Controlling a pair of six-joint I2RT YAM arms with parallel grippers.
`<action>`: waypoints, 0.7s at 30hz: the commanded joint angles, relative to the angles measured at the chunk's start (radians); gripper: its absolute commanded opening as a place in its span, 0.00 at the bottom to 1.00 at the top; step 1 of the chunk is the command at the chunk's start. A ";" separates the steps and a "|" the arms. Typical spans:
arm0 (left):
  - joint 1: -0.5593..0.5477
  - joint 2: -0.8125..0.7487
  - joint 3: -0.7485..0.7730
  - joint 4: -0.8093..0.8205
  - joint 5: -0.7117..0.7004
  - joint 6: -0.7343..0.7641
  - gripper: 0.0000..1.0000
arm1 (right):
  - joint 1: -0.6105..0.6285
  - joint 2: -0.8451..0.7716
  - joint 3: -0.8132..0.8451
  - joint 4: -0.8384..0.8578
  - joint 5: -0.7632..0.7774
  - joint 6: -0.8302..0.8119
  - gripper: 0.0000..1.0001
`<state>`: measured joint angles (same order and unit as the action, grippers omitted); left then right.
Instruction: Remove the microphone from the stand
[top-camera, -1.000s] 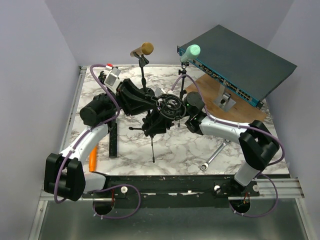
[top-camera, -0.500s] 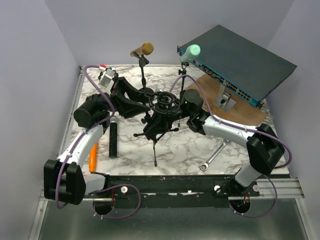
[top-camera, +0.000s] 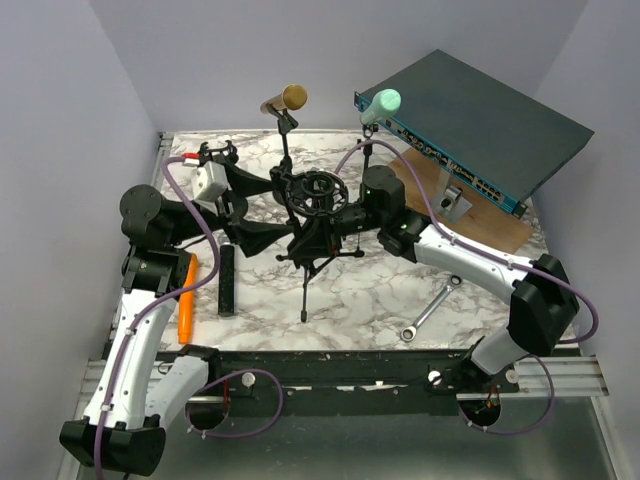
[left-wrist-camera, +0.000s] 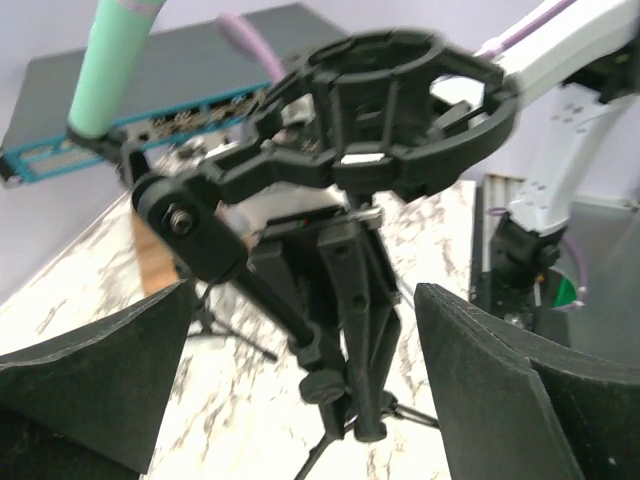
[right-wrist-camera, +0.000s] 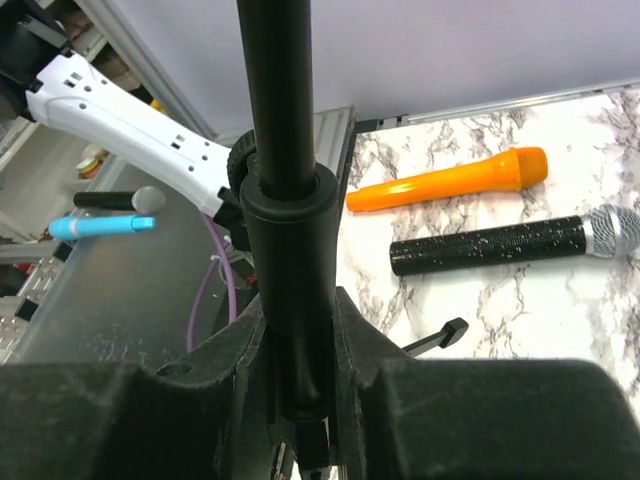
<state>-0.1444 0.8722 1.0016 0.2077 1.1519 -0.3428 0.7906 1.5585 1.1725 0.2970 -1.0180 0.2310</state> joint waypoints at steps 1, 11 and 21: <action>-0.038 -0.005 0.034 -0.410 -0.190 0.324 0.91 | -0.004 -0.017 0.064 -0.049 0.045 -0.020 0.01; -0.078 -0.024 -0.029 -0.419 -0.258 0.368 0.72 | -0.004 -0.018 0.079 -0.080 0.066 -0.041 0.01; -0.091 0.011 -0.026 -0.417 -0.203 0.313 0.33 | -0.004 -0.022 0.078 -0.087 0.081 -0.061 0.01</action>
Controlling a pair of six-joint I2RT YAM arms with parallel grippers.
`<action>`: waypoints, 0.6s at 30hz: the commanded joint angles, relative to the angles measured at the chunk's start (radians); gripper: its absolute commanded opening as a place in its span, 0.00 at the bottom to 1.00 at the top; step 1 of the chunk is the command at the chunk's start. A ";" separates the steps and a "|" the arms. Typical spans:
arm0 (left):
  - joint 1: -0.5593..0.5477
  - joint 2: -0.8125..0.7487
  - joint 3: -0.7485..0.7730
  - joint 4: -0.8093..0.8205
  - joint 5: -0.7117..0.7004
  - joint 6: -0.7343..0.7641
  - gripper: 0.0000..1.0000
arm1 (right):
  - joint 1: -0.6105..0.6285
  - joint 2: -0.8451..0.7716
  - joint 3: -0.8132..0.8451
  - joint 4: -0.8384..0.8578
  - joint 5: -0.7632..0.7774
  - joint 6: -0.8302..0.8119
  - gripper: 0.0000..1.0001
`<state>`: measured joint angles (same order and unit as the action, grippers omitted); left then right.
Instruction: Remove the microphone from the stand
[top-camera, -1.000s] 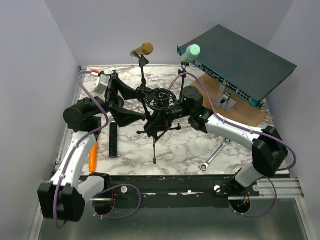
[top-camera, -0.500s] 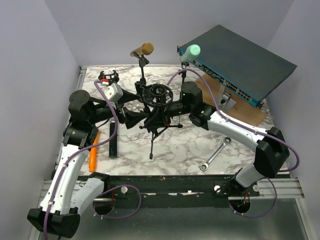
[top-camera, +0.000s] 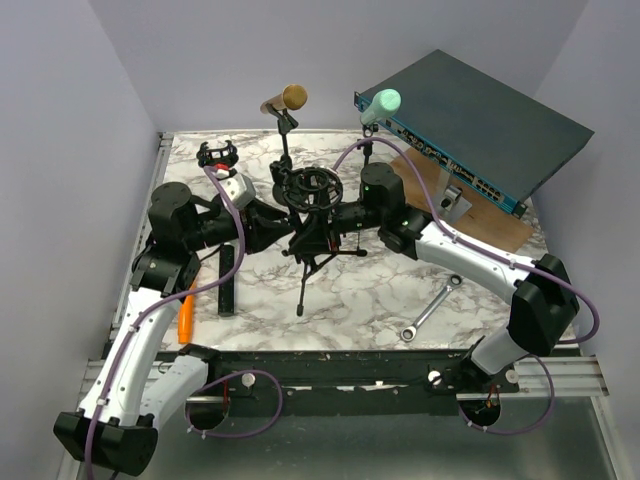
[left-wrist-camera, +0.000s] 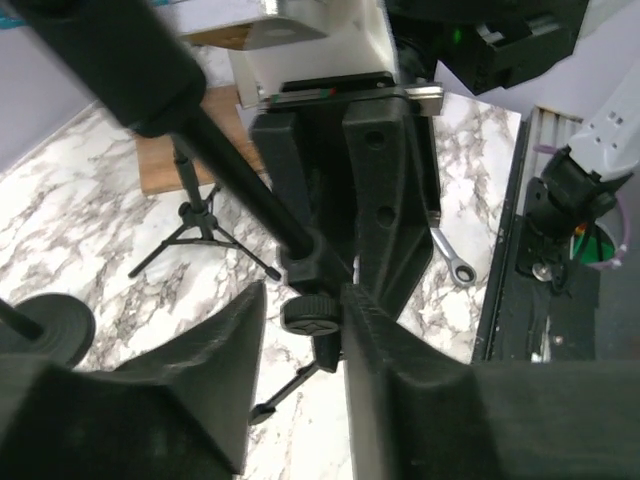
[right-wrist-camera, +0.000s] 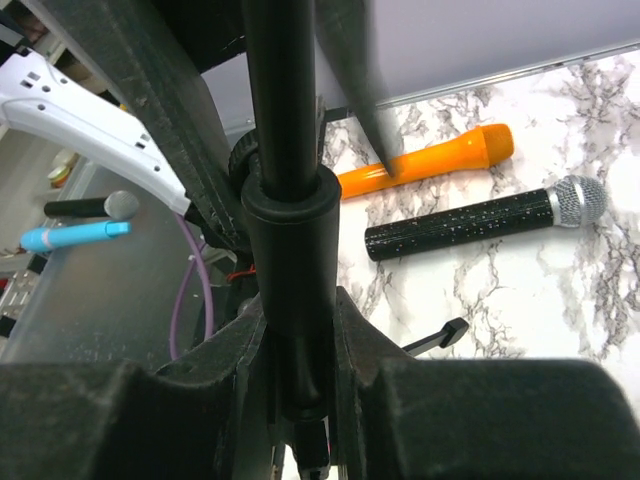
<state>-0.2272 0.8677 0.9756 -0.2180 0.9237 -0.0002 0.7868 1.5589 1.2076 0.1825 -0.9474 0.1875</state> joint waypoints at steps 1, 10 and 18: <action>-0.009 0.022 0.000 0.011 0.036 -0.046 0.24 | 0.000 -0.025 0.041 0.029 0.019 -0.020 0.01; 0.024 0.079 -0.106 0.426 0.299 -0.599 0.00 | 0.000 -0.073 0.003 -0.007 0.143 -0.163 0.01; 0.061 0.143 -0.211 1.059 0.428 -1.241 0.06 | 0.000 -0.108 -0.035 -0.080 0.159 -0.356 0.01</action>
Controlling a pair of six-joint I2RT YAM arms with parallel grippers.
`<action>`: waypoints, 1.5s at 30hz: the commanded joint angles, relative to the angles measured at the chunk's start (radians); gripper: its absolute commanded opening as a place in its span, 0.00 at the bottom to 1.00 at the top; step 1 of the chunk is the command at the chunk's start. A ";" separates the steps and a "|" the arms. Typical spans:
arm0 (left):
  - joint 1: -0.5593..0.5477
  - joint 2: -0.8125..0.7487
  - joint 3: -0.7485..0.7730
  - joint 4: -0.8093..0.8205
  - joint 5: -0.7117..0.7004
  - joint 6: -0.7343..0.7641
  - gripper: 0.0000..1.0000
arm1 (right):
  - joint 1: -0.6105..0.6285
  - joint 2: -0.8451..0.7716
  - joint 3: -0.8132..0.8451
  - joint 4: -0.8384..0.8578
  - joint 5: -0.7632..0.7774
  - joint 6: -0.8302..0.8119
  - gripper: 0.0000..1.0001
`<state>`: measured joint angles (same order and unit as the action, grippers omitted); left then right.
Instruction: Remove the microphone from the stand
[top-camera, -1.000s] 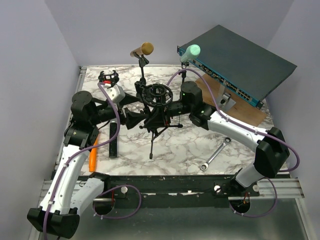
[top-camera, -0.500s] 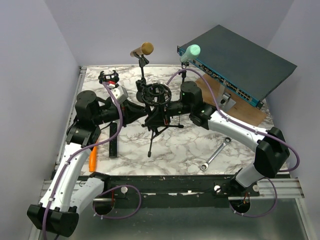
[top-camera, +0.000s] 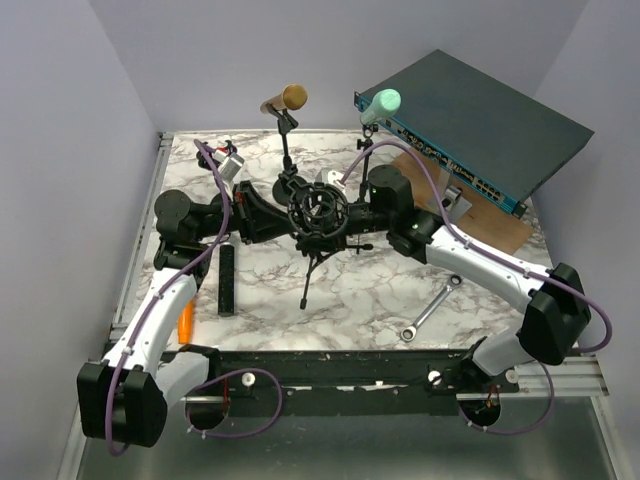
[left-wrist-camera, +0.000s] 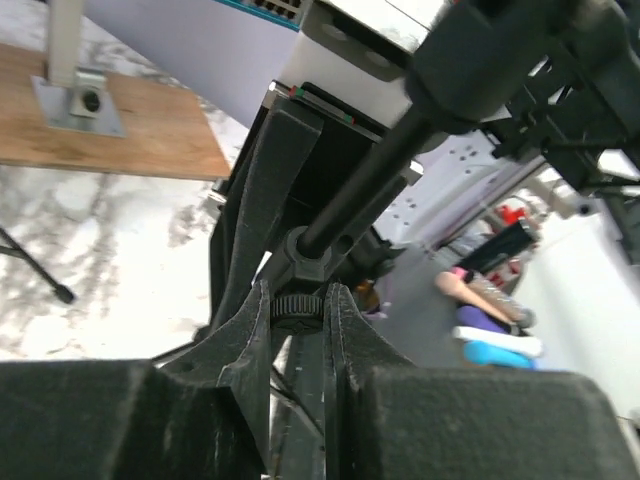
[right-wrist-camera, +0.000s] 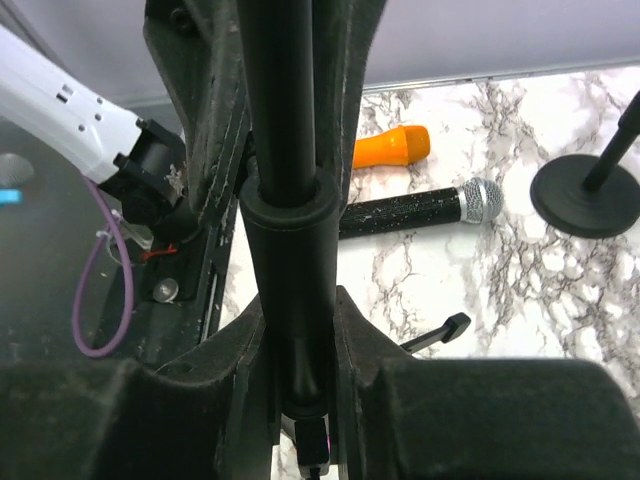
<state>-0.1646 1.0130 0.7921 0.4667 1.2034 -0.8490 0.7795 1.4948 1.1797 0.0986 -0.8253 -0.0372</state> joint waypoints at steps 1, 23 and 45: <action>-0.001 -0.009 -0.023 0.353 0.155 -0.386 0.17 | 0.007 -0.050 -0.012 -0.006 0.034 -0.157 0.01; -0.084 -0.226 0.346 -1.004 -0.339 1.289 0.90 | 0.007 -0.014 0.065 0.022 -0.144 0.095 0.01; -0.260 -0.140 0.311 -0.883 -0.477 1.227 0.34 | 0.007 0.001 0.080 0.040 -0.129 0.143 0.01</action>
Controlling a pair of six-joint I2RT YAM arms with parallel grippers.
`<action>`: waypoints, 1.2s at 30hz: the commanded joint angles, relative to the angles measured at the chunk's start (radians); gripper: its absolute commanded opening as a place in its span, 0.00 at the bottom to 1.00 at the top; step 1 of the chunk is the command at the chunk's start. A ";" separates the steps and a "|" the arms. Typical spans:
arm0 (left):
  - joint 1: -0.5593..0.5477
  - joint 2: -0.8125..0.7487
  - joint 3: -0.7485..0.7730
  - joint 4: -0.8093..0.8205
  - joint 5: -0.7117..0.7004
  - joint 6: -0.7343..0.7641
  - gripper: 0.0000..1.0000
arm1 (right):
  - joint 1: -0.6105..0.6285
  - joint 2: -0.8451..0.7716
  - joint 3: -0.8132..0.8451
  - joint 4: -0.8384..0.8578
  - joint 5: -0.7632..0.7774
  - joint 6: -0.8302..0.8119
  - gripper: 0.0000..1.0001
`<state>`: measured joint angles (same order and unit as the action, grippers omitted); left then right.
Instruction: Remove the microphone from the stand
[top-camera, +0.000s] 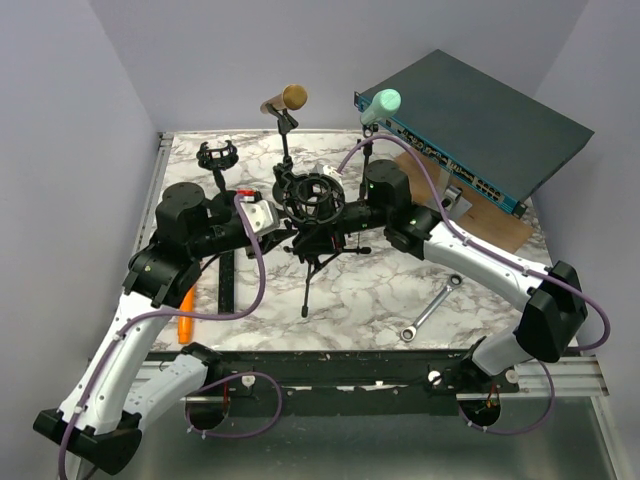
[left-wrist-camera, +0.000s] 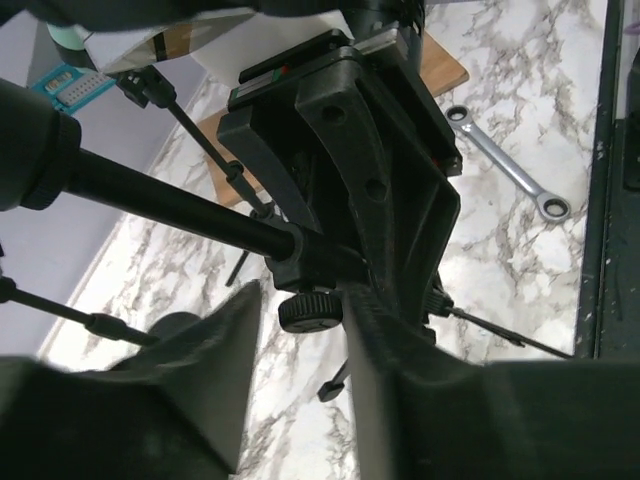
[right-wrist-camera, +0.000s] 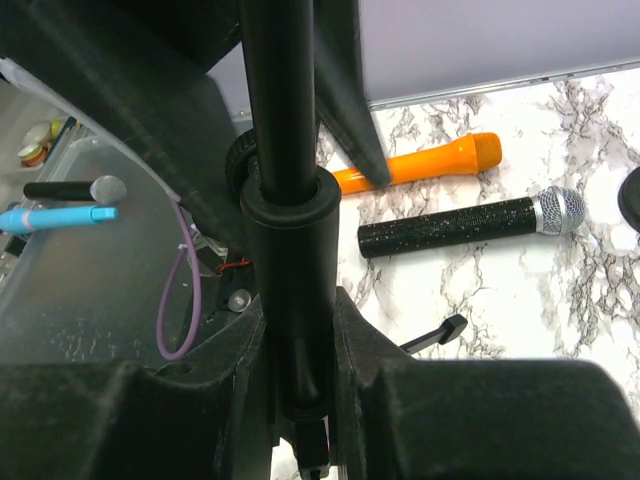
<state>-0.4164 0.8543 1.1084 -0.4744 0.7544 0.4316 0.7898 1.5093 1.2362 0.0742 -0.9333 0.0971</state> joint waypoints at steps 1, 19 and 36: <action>-0.009 0.022 -0.007 0.063 -0.030 -0.076 0.23 | -0.003 -0.017 0.020 0.064 -0.018 0.006 0.01; 0.204 0.085 -0.234 0.919 0.525 -1.300 0.79 | -0.003 -0.111 -0.055 -0.009 0.154 -0.251 0.01; 0.095 -0.053 -0.043 0.086 0.051 -0.149 0.97 | -0.003 -0.067 -0.060 0.092 -0.084 -0.076 0.01</action>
<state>-0.3176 0.7918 1.0859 -0.3275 0.8680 0.1574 0.7795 1.4391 1.1786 0.0593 -0.8989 -0.0330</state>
